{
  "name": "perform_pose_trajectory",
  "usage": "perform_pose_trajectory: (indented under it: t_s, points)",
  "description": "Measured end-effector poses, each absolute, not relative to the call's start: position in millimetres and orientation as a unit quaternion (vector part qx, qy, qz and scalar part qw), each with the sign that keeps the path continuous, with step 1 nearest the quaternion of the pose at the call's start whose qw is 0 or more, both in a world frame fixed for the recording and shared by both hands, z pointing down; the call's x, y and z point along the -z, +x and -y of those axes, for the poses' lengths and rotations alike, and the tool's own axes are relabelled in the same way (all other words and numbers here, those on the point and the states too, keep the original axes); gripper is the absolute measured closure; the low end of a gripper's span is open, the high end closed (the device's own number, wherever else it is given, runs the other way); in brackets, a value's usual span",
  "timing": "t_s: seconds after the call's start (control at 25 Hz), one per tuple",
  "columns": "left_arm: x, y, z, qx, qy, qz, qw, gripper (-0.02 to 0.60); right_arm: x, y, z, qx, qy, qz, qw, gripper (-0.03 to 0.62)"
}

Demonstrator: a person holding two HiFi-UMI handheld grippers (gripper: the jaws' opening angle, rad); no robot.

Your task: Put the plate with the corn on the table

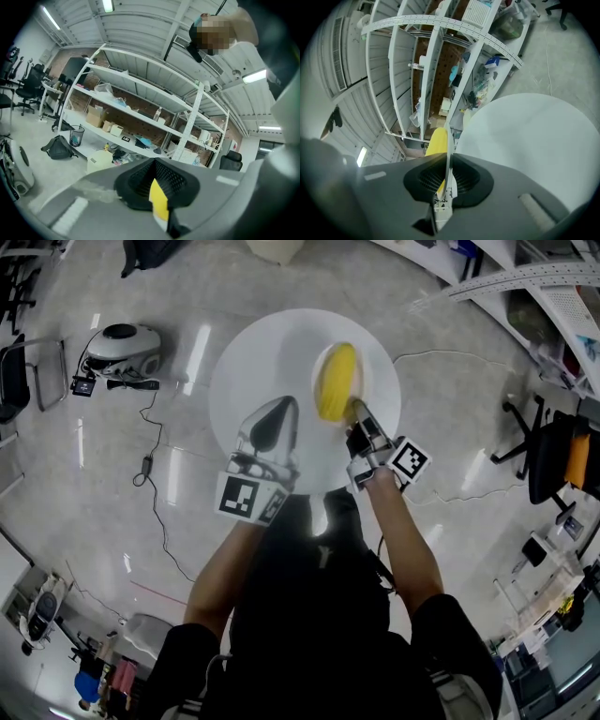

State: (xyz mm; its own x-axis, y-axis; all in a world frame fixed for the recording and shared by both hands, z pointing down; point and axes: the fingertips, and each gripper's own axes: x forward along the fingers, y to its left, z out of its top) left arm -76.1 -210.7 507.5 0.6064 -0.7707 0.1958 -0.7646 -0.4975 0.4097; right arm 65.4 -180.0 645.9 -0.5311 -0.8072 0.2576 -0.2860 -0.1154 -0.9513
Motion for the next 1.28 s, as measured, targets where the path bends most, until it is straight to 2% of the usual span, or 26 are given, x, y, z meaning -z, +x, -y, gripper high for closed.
perform_pose_trajectory:
  t_s: [0.92,1.28]
  points:
    - [-538,-80,230,0.009,0.86,0.444,0.249,0.579,-703,53,205,0.622,-0.431,-0.618,0.215,0.556]
    - [-542,-83,235,0.009,0.86,0.446,0.247,0.579,-719,51,211,0.627,-0.434,-0.617,0.194,0.555]
